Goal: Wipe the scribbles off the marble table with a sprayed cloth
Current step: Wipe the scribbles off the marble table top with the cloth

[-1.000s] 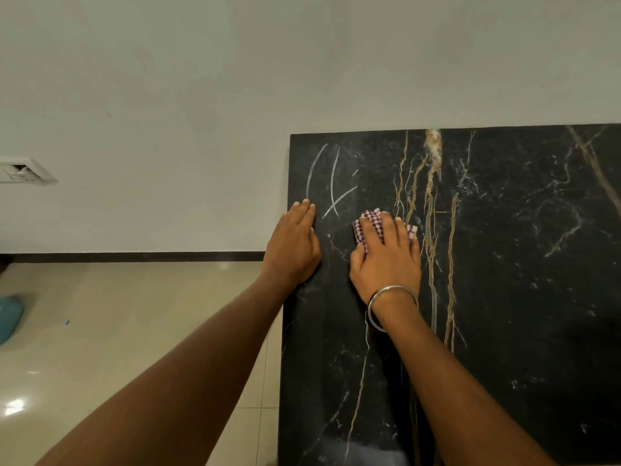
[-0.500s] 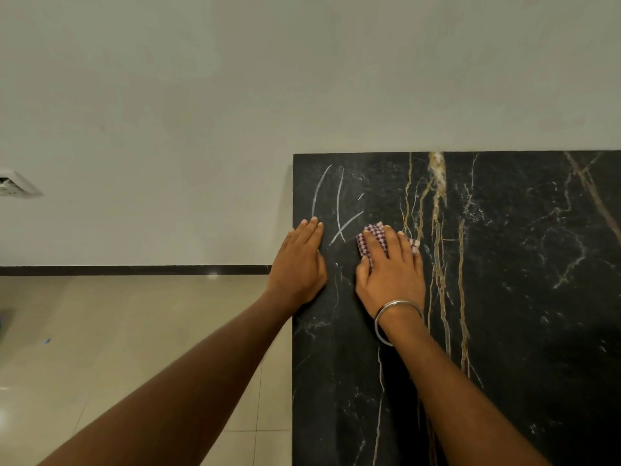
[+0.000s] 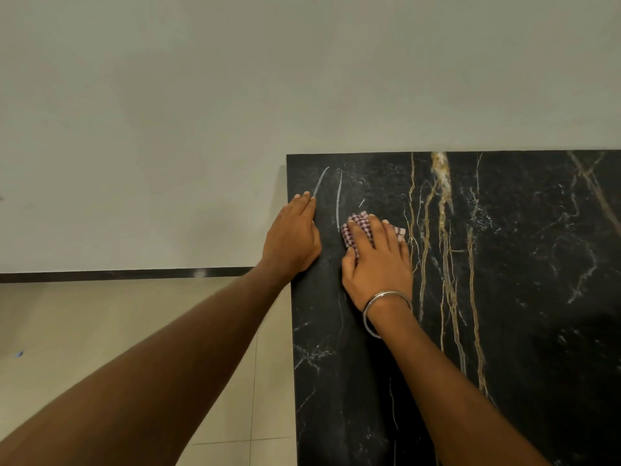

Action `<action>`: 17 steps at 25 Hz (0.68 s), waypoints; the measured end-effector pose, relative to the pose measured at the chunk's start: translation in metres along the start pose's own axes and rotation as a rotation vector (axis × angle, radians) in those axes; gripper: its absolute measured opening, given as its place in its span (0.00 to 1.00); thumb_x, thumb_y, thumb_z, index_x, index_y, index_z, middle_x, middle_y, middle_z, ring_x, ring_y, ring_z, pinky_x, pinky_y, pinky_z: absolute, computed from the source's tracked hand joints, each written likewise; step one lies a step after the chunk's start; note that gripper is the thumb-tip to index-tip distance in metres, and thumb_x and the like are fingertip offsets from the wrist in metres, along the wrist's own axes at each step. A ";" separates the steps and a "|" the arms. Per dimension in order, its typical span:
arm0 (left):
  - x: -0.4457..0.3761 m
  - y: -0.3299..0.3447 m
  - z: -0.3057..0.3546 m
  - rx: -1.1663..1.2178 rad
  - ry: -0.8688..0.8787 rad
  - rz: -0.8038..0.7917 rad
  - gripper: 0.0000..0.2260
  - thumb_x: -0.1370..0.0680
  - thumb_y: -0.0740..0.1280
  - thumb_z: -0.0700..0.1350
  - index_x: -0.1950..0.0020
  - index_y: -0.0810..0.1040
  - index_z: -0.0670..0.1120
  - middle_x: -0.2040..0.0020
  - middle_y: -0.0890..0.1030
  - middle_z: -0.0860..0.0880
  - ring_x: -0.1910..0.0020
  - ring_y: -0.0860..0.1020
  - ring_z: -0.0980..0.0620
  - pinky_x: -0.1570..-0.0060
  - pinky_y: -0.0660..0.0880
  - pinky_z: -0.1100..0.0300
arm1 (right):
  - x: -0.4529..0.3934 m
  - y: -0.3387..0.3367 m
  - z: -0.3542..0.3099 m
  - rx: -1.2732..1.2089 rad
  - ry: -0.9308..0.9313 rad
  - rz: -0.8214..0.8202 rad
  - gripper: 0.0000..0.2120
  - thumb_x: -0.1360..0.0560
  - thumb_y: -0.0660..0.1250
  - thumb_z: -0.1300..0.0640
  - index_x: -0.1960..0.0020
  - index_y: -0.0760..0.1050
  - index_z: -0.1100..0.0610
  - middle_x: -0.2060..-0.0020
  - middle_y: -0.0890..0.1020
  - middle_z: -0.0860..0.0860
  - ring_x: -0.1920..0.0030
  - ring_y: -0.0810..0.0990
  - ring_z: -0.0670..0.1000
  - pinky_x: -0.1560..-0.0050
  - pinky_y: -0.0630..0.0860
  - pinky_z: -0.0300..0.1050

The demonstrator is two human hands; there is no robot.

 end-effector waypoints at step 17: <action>-0.054 0.004 -0.013 0.027 0.008 0.077 0.24 0.19 0.55 0.44 0.23 0.60 0.43 0.23 0.61 0.45 0.23 0.58 0.49 0.24 0.49 0.57 | -0.060 0.007 0.018 0.035 0.106 0.000 0.26 0.22 0.53 0.47 0.24 0.58 0.46 0.24 0.58 0.51 0.24 0.53 0.55 0.24 0.50 0.57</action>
Point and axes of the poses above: each hand's wrist, its own x-axis away from the middle knuckle, its own y-axis out of the palm, z = x × y, the point moved 10 cm from there along -x, towards the middle knuckle
